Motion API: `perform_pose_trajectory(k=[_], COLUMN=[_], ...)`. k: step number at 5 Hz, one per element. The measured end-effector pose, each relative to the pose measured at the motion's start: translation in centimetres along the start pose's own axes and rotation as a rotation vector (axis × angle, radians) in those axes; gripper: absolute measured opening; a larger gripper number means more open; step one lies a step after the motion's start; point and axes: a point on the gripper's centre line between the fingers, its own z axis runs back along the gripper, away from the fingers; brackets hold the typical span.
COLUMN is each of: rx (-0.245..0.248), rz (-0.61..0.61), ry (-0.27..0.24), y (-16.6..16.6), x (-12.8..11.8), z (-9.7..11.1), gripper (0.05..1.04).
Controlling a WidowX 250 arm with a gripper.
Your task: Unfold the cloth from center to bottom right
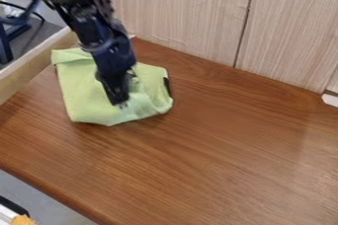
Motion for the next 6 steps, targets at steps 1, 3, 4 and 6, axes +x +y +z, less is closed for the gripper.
perform_pose_trajectory(k=[1, 3, 4, 6], rx=[-0.02, -0.071, -0.064, -0.063], rz=[-0.077, -0.128, -0.098, -0.09], ry=[-0.004, 0.024, 0.084, 0.077], y=[-2.6, -5.8, -5.9, -5.9], x=[0.8, 0.5, -0.2, 0.0], z=[-0.4, -2.6, -3.9, -3.8], gripper=[0.052, 0.075, 0.222, 0.791])
